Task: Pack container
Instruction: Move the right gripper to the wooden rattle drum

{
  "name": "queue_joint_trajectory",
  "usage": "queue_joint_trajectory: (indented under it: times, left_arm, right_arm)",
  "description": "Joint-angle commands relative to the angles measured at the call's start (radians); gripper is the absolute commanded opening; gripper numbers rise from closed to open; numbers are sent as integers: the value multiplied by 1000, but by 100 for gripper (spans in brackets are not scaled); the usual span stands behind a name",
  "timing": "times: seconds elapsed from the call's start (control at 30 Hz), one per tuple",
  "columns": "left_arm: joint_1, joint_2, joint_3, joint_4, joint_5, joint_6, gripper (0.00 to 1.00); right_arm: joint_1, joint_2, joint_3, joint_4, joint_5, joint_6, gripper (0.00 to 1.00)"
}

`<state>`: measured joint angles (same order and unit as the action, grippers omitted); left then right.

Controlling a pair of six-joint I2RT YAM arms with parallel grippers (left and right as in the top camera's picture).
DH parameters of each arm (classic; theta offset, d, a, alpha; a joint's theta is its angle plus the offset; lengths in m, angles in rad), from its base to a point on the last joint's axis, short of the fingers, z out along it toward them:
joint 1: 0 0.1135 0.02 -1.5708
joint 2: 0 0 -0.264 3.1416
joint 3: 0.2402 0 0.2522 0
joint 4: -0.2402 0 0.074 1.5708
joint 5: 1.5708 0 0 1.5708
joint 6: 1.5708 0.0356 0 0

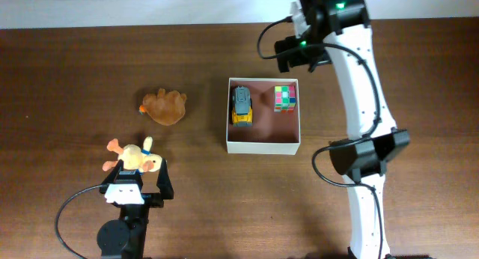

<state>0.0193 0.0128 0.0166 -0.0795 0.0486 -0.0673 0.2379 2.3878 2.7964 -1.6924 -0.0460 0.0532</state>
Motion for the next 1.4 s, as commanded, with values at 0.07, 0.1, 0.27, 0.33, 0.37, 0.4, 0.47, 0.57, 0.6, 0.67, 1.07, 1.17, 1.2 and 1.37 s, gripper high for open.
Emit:
queue_joint_trajectory:
  times: [0.07,0.1,0.27,0.33,0.37,0.4,0.47,0.57,0.6,0.67,1.07,1.17,1.2,1.37]
  left_arm:
    - [4,-8,-6,-1,-3,16,99]
    - [4,-8,-6,-1,-3,16,99]
    - [4,-8,-7,-1,-3,16,99]
    - [4,-8,-7,-1,-3,16,99]
    - [4,-8,-7,-1,-3,16,99]
    - [4,-8,-7,-1,-3,16,99]
    - [4,-8,-6,-1,-3,16,99]
    - [4,-8,-6,-1,-3,16,99]
    - [4,-8,-6,-1,-3,16,99]
    - [4,-8,-6,-1,-3,16,99]
    - [4,-8,-7,-1,-3,16,99]
    - [4,-8,-7,-1,-3,16,99]
    - [4,-8,-6,-1,-3,16,99]
    - [4,-8,-7,-1,-3,16,99]
  right_arm:
    - [-18,-253,-197,-7,98,21,99]
    - [-24,-277,-236,-7,123,37,99]
    - [-106,-428,-550,-6,178,135,99]
    - [-156,-459,-661,1,177,176,99]
    - [-177,-466,-703,7,175,194,99]
    - [-205,-470,-754,20,163,201,99]
    - [-256,-470,-852,68,92,199,99]
    - [-307,-470,-1002,178,-14,182,99]
    - [-320,-470,-1058,221,-40,181,99]
    - [-339,-470,-1160,308,-72,191,99]
    - [-352,-470,-1510,681,-71,293,100]
    - [-357,-470,-1562,733,-43,304,96]
    - [-361,-470,-1577,752,-42,304,96]
    - [-390,-470,-1602,798,-43,303,94]
